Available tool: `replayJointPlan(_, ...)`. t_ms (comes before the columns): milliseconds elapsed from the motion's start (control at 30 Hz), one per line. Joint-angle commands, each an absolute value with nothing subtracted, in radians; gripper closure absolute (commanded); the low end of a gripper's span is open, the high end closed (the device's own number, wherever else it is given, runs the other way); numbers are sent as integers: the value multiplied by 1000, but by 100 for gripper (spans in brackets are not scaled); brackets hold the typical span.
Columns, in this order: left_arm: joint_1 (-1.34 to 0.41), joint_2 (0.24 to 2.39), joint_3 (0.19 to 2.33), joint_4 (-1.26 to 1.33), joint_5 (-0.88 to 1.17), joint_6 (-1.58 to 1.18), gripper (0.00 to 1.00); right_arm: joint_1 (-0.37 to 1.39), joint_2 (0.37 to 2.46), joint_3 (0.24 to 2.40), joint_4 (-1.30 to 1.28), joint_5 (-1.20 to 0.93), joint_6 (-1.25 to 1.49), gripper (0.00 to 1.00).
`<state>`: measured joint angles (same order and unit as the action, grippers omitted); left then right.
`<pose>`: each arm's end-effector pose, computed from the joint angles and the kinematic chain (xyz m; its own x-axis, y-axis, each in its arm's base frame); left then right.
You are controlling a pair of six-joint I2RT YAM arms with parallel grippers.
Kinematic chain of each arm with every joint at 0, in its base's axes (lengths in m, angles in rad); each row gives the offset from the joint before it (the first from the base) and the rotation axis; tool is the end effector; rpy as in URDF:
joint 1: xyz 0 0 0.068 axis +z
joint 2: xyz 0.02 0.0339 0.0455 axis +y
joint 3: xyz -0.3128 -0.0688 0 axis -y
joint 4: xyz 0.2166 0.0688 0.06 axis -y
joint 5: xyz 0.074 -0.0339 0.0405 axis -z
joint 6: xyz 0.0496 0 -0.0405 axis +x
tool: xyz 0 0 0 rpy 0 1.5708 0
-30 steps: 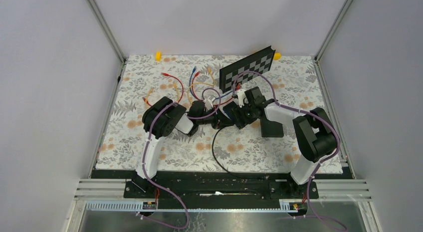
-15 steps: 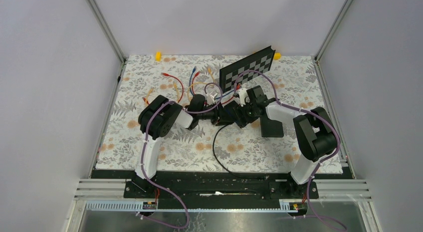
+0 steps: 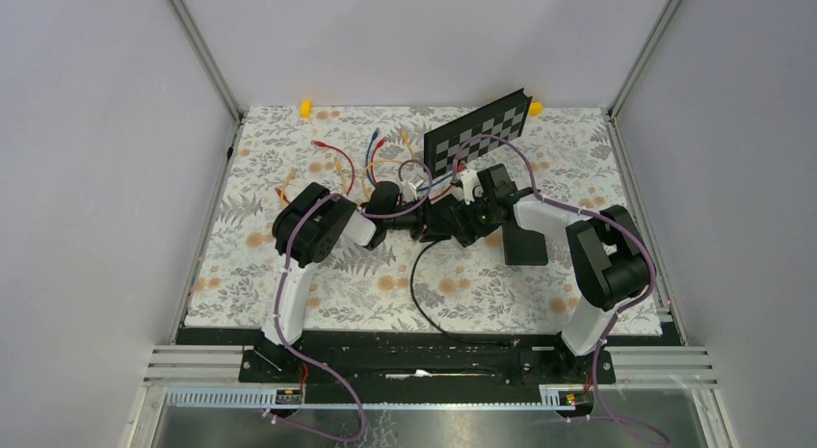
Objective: Pull the plug from the switch port
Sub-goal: Pull the connector from the switch port.
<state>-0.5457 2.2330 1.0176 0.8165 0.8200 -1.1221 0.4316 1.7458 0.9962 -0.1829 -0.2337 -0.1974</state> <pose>0.3601 -0.2611 0.1361 -0.9819 -0.1229 -0.1439 0.1043 0.2829 -0.9535 0.3101 0.1555 0.2197 -0.6109 -0.4914 -0.6207 -0.6650 0.7440 0.0655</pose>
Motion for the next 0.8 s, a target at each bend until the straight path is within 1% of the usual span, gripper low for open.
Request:
replayJointPlan(0,-551,2282,1048,811,814,-1113,64,430,1765,1017,-213,-309,-197,74)
replayJointPlan(67,-552,2291,1057,812,816,-1115,65,430,1764,1017,-215,-318,-196,74)
replayJointPlan(300,-549,2295,1043,840,825,-1142,74,431,1776,1019,-216,-306,-204,74)
replayJointPlan(500,-542,2303,1005,945,842,-1205,81,430,1781,1020,-218,-298,-209,74)
replayJointPlan(767,-534,2325,968,1039,862,-1259,83,431,1787,1021,-220,-292,-213,74)
